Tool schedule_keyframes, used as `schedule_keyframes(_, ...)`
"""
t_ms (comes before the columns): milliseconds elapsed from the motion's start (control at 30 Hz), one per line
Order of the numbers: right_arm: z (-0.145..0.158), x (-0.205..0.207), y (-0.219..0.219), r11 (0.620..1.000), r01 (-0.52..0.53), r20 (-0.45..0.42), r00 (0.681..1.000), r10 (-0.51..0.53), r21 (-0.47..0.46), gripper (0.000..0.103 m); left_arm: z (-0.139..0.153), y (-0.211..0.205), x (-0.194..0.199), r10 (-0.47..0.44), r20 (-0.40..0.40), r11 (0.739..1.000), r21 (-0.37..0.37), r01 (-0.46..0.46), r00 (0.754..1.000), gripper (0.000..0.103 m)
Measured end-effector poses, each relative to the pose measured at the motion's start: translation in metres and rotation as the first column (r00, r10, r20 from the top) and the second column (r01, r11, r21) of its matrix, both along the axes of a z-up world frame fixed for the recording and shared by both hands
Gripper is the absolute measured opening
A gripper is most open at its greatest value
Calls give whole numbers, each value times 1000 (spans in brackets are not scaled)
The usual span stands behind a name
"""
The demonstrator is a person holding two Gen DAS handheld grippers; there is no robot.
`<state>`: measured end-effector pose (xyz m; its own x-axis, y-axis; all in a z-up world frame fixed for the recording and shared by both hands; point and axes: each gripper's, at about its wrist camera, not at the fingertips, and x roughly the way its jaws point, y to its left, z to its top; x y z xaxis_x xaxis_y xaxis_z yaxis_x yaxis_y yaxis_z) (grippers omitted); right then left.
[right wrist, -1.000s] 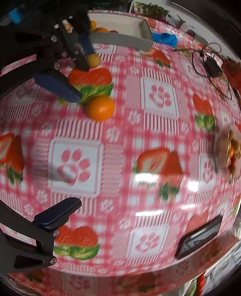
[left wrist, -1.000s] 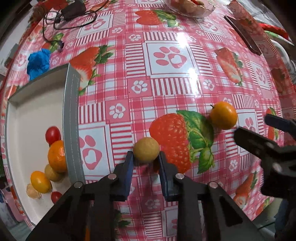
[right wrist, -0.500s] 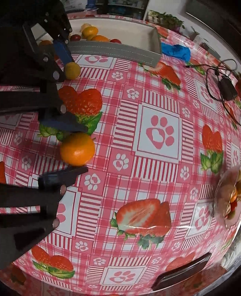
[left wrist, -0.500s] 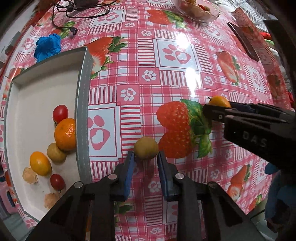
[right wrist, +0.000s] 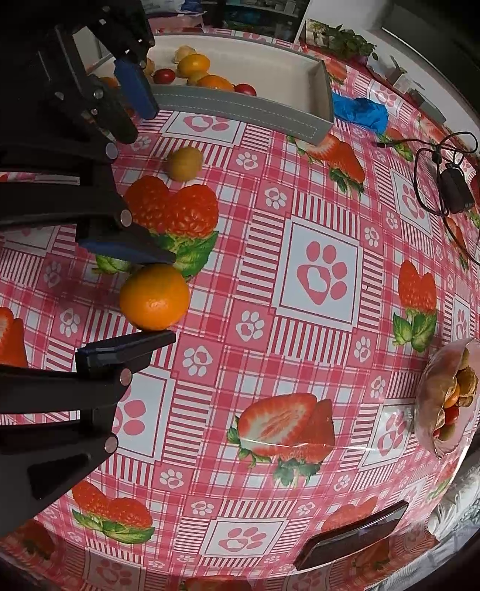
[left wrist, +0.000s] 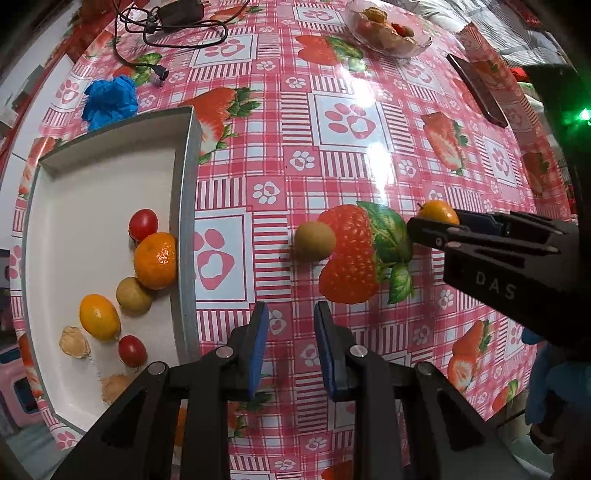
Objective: Organize fruits
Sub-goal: 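Lift the kiwi with the left gripper while the right gripper carries the mandarin to the tray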
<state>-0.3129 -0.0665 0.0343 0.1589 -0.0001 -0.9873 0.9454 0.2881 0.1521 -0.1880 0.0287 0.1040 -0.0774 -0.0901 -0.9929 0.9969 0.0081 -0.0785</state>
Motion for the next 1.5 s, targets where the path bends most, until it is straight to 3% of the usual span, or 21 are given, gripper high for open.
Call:
schedule_keyframes(433, 3, -12, 4, 1000, 11, 2, 1000, -11, 8, 37, -4, -17, -2, -7, -12, 1000, -8, 7, 1000, 29)
schedule_keyframes(800, 17, -69, 10, 990, 136, 47, 989, -137, 32, 37, -13, -87, -33, -47, -1, 996, -81, 47, 999, 54)
schedule_keyframes(867, 19, -80, 12, 987, 154, 52, 986, -156, 38, 37, -21, -103, -42, -52, 8, 995, -83, 53, 999, 54)
schedule_keyframes(1033, 25, -96, 19, 983, 179, 68, 981, -182, 47, 37, -44, -137, -49, -12, -2, 996, -84, 12, 1000, 51)
schedule_keyframes(1100, 28, -100, 21, 981, 188, 76, 979, -191, 48, 37, -43, -143, -49, 1, -16, 994, -109, -3, 1000, 31)
schedule_keyframes(1400, 33, -107, 18, 975, 218, 112, 969, -222, 47, 37, -42, -134, -47, -7, 1, 996, -87, 7, 1000, 31)
schedule_keyframes(1500, 35, -106, 16, 976, 216, 117, 969, -219, 38, 37, -29, -116, -37, -6, -3, 996, -91, 5, 1000, 31)
